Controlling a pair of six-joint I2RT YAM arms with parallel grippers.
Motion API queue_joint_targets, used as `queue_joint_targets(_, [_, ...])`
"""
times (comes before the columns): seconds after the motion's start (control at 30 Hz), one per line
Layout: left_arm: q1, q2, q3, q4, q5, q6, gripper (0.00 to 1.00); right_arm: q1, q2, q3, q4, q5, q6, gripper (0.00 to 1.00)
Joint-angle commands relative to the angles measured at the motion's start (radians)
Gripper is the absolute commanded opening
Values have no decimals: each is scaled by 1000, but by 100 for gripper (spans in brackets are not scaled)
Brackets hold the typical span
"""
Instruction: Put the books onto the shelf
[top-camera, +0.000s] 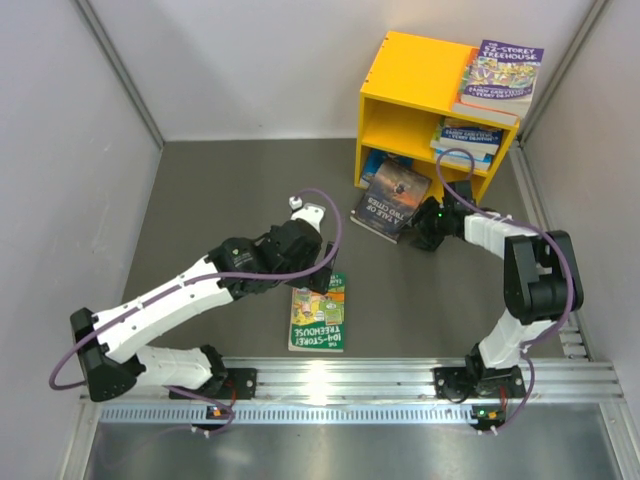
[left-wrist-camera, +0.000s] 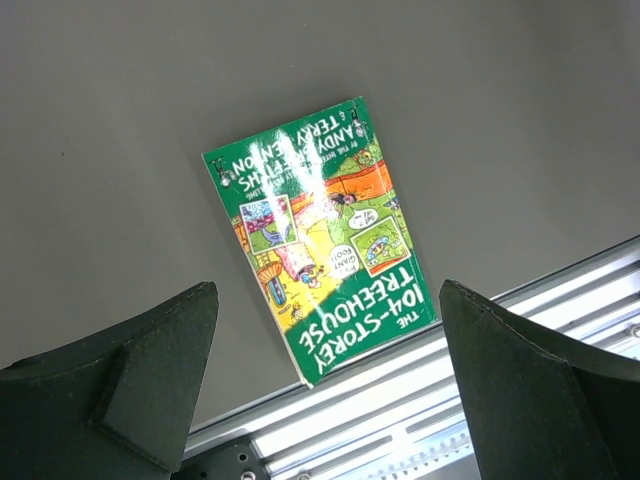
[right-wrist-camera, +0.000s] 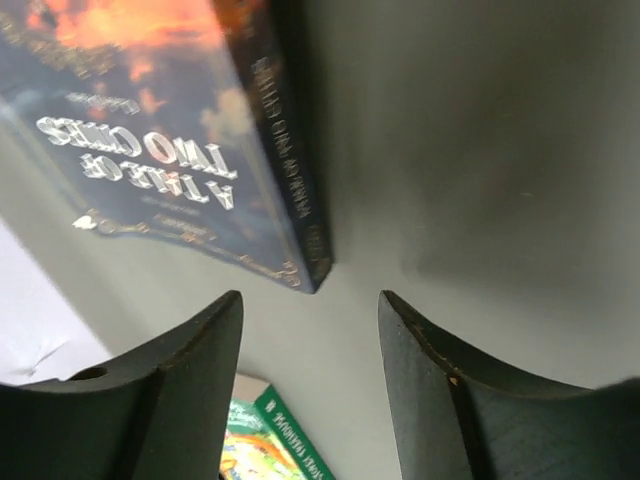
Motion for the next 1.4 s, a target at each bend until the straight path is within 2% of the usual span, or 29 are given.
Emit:
queue_joint_targets(0.0, [5,-57,-16,14,-3,-28,97,-8,13,63,-39,86,-35,56])
queue_joint_targets(0.23, [5,-111,-50,-38,-11,-46,97,2,69,95,5,141,8,29])
queue_joint_targets(0.57, [5,-152,-78,-94,15,-68,97,42,220,288,22,232,74,22])
queue_joint_targets(0.73, [5,-149,-82,-104,18,-60,97,49,237,327,21,301,123,22])
queue_joint_targets(0.87, [5,-141,-96,-84,35,-54,97,80,184,278,59,361,180,24])
queue_joint_targets(1.0, [7,-102,-96,-54,56,-36,97,110,113,122,314,364,290,27])
queue_joint_targets(1.17, [7,-48,-64,-20,95,-26,97,135,171,124,373,358,344,29])
queue_joint_targets(1.27, [7,-22,-62,1,118,-26,97,138,146,126,358,407,336,35])
queue_joint_targets(1.3, [7,-8,-70,9,128,-25,97,138,132,117,338,424,335,40])
queue_joint_targets(1.37, [7,18,-78,18,127,-17,98,134,86,119,251,468,315,46])
